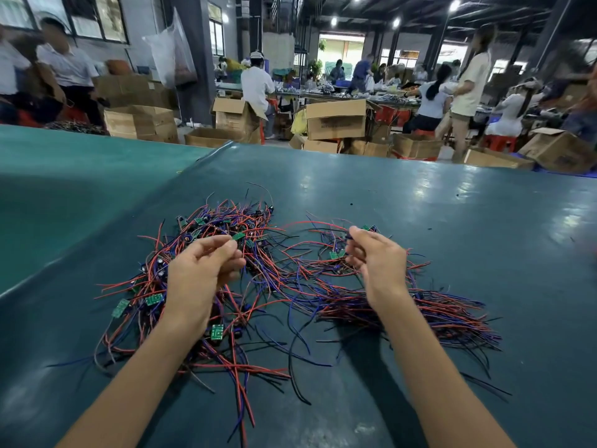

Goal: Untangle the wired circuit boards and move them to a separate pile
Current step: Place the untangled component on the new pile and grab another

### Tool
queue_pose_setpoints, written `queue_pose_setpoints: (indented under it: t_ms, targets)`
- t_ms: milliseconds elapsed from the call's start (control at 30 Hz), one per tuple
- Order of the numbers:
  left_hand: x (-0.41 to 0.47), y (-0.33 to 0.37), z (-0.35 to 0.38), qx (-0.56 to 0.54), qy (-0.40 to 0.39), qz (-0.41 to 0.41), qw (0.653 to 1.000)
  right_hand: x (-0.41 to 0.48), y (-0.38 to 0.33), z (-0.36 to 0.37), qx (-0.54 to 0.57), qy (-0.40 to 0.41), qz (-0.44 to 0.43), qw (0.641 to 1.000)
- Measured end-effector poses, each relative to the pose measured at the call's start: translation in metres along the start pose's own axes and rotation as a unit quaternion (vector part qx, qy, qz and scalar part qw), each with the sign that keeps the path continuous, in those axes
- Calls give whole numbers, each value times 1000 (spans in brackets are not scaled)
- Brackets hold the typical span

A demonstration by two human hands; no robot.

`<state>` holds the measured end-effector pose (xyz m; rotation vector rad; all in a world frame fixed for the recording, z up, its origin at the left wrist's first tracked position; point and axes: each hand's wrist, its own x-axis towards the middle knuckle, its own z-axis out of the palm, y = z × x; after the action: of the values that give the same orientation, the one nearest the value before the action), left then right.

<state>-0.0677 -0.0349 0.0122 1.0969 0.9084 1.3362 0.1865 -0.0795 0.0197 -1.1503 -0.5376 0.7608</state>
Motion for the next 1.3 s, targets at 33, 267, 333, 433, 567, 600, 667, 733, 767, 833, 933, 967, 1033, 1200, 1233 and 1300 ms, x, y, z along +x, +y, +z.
queue_pose_setpoints:
  t_ms: [33,267,333,433,567,600,667,733,767,833,933,967,1033,1200,1233,1300]
  targets:
    - [2,-2,-6,116,-8,51,992,14,-4,-2,-22,17,22,999]
    - [6,-24,-14,766,-131,48,628,75,-3,-21,-114,85,149,979]
    - [9,-22,-16,761,-132,38,634,80,-2,-22,-104,97,140,980]
    - [11,-12,-17,763,-198,22,615,79,-6,-16,-99,119,116,981]
    - [5,2,-11,775,-260,0,576,37,-9,4,-235,126,-26,963]
    - [4,3,-10,769,-272,-1,578,16,-8,12,-254,102,-83,958]
    - [-1,3,-7,753,-282,2,595,-28,2,28,-282,-4,-189,941]
    - [-6,2,-3,760,-267,36,591,-66,20,40,-349,-151,-269,885]
    - [-8,1,-2,771,-254,55,581,-79,31,43,-396,-219,-292,843]
    - [-12,-2,-6,780,-232,87,575,-96,54,41,-504,-311,-311,743]
    - [-17,-8,-20,760,-217,155,592,-103,79,24,-554,-323,-326,695]
    - [-18,-8,-25,753,-224,170,595,-104,83,19,-532,-320,-341,706]
    - [-19,-5,-29,747,-258,161,592,-103,88,13,-497,-315,-359,725]
    - [-23,6,-25,740,-316,122,580,-105,91,9,-484,-289,-399,723]
    - [-25,6,-23,726,-322,135,593,-106,90,8,-481,-276,-411,723]
    - [-27,6,-20,686,-335,148,629,-108,88,8,-469,-251,-428,731]
